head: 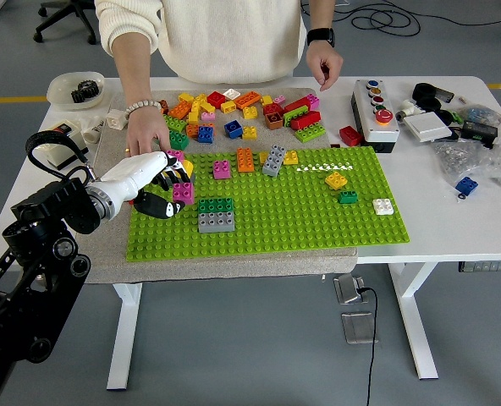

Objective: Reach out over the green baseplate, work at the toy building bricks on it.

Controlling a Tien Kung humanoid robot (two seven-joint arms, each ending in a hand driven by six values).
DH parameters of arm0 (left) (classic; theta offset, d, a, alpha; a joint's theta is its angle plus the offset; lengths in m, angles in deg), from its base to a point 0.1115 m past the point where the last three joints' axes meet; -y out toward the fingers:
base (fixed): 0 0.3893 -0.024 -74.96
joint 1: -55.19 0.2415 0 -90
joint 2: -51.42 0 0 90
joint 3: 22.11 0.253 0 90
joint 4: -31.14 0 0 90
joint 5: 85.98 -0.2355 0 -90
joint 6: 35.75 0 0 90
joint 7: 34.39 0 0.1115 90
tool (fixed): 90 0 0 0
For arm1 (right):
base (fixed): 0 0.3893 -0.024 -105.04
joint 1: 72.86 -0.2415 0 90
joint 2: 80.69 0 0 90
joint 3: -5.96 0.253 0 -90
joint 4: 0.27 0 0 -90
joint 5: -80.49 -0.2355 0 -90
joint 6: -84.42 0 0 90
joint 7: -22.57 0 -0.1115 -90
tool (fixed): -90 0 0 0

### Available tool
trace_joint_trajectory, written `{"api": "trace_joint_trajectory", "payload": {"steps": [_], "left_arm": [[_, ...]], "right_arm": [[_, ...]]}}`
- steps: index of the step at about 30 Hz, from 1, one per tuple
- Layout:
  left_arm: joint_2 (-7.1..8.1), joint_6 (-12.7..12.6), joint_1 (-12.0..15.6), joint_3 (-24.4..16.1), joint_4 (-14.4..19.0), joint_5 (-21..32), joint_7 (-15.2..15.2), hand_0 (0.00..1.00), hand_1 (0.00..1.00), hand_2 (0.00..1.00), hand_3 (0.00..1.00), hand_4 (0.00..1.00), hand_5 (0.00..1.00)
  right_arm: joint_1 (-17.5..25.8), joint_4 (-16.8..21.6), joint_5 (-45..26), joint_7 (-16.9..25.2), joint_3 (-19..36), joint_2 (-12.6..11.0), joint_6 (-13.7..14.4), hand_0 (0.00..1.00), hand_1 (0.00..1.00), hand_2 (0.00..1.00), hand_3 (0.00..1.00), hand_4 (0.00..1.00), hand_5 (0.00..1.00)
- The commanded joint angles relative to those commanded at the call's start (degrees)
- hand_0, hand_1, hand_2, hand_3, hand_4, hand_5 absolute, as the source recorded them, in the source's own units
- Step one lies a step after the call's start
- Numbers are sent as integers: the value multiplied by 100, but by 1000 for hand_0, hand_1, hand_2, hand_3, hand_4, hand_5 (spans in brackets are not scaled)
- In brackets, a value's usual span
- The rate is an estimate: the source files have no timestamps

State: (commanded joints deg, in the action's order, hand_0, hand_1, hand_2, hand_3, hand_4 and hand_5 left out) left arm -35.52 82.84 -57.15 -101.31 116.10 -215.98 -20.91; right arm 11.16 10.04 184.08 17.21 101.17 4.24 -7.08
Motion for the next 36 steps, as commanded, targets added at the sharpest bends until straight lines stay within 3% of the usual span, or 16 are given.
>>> {"api": "trace_joint_trajectory", "payload": {"steps": [6, 13, 23, 36], "left_arm": [[13, -36, -26, 32, -63, 0, -19, 597, 553, 527, 536, 623, 74], [20, -199, -148, 250, -376, 0, -113, 597, 553, 528, 536, 622, 73], [-18, -724, -274, 504, -871, 0, -373, 600, 558, 529, 538, 617, 80], [-109, -1131, -374, 745, -1322, 0, -481, 604, 559, 529, 538, 613, 79]], "right_arm": [[0, 0, 7, -1, -13, 4, -5, 743, 644, 687, 638, 850, 534], [-8, 0, 20, -5, -28, 0, -9, 743, 645, 687, 638, 850, 534], [-17, 0, 19, -5, -38, 1, -11, 744, 644, 687, 638, 850, 532], [-16, 0, -10, -10, -46, 0, -7, 744, 643, 686, 638, 849, 531]]}}
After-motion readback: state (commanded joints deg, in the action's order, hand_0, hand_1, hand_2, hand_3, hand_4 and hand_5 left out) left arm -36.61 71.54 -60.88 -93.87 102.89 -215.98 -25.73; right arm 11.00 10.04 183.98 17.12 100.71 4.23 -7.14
